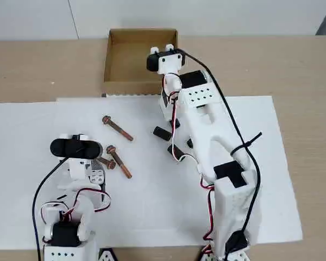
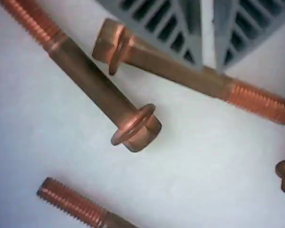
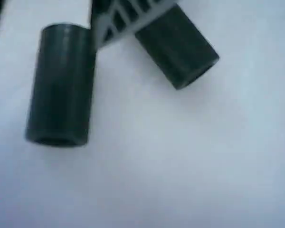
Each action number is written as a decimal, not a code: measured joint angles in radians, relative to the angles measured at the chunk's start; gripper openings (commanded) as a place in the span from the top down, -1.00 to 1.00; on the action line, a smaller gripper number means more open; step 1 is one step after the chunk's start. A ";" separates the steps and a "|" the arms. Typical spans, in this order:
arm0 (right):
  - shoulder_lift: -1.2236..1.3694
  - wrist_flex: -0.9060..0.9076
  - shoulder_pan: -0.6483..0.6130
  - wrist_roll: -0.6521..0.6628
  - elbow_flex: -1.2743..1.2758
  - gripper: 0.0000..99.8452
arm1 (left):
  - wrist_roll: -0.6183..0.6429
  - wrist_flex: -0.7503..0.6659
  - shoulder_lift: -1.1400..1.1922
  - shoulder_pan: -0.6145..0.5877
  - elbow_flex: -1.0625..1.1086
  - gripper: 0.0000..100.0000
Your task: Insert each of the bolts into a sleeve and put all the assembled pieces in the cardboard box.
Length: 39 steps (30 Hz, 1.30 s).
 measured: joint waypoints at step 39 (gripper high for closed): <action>0.178 -0.060 -0.003 0.118 -0.032 1.00 | 0.000 0.000 0.000 0.000 0.000 0.99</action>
